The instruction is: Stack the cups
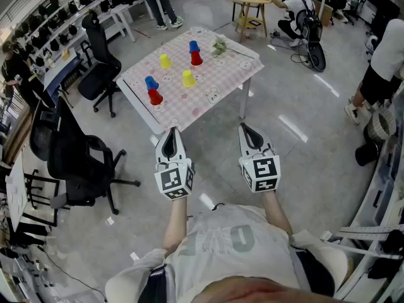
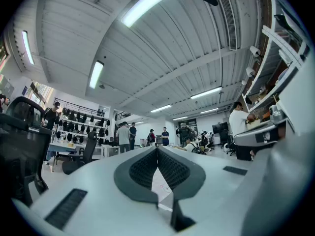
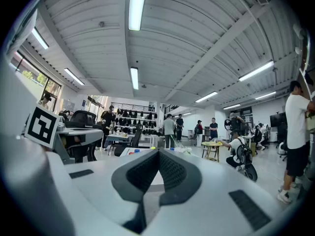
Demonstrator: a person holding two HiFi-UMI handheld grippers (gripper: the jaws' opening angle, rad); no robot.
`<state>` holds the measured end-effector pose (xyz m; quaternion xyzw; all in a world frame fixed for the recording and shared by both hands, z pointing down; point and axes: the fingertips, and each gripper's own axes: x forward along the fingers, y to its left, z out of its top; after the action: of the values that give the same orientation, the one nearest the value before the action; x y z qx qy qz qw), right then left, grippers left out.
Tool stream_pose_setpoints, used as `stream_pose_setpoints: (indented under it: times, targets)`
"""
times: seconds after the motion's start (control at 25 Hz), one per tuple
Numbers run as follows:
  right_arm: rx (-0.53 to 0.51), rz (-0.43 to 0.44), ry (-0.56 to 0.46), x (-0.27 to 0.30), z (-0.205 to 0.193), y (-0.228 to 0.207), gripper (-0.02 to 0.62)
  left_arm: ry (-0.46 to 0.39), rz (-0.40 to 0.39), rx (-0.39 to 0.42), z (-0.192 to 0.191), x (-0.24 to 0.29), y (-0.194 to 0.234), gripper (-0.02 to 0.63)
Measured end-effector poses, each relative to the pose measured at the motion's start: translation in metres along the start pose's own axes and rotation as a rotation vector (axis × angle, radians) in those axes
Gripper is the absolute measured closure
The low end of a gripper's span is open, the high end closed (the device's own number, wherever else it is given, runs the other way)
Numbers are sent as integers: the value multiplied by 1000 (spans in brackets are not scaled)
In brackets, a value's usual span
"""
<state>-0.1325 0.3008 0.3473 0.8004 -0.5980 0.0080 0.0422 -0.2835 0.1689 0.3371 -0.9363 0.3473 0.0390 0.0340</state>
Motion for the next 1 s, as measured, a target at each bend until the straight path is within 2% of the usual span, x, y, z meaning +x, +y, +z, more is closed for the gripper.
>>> stream_pose_setpoints:
  times: [0.48,0.72,1.0]
  targets:
    - [-1,4,17,3,-9,-4,568,0,-7,17,0,4,-7,578]
    - [34,19,-3,1,-8,-5,568,9,10,9,-2,3,-4,578]
    - [70,50,24,-3,-22,-3,566,24,35,0,-11,-14,-5,578]
